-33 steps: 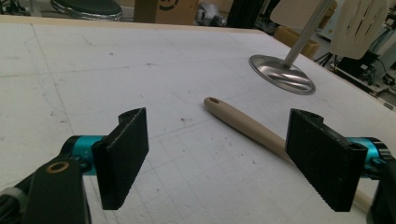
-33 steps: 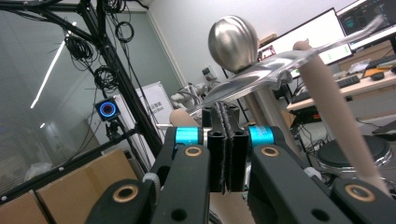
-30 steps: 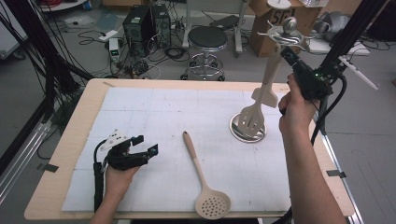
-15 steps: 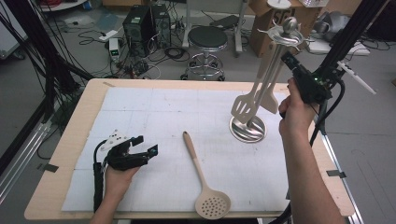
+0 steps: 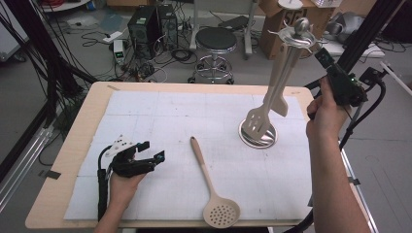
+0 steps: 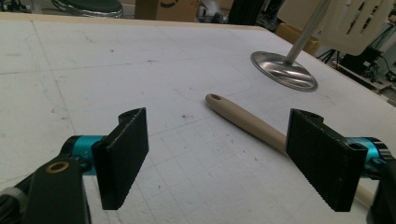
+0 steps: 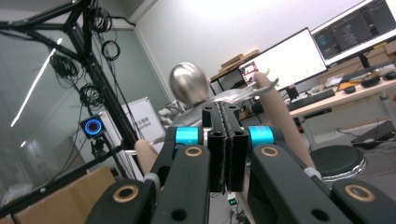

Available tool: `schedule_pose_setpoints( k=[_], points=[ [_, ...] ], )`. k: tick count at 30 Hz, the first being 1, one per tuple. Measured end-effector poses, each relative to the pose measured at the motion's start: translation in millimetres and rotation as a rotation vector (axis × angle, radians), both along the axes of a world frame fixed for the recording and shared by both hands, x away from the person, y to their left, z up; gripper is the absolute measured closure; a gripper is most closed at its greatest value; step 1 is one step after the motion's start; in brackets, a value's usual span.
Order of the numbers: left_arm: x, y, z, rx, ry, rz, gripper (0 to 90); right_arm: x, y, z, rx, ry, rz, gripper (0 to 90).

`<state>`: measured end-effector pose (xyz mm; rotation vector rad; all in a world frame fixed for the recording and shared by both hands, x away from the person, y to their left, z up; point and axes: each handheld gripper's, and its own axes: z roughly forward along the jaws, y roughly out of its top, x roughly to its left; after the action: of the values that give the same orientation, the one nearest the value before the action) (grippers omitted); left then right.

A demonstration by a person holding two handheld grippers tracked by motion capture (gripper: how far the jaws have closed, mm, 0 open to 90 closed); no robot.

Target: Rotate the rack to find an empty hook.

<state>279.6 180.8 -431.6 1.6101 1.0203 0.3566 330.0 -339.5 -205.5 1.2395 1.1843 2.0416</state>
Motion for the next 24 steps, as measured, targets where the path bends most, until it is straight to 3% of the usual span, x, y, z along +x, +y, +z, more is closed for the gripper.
schedule_pose_setpoints(
  k=[10,17,24],
  points=[
    [-0.1,0.6,0.2,-0.006,0.000,0.002,22.1,-4.0,26.7,3.6,-0.062,-0.020,0.048,90.0],
    [-0.4,1.3,0.8,-0.008,-0.004,0.002,22.1,3.4,48.6,5.4,-0.101,-0.014,0.077,90.0],
    [-0.7,3.9,0.8,-0.011,-0.006,0.006,22.1,6.1,44.9,1.1,-0.063,0.000,0.073,90.0]
  ],
)
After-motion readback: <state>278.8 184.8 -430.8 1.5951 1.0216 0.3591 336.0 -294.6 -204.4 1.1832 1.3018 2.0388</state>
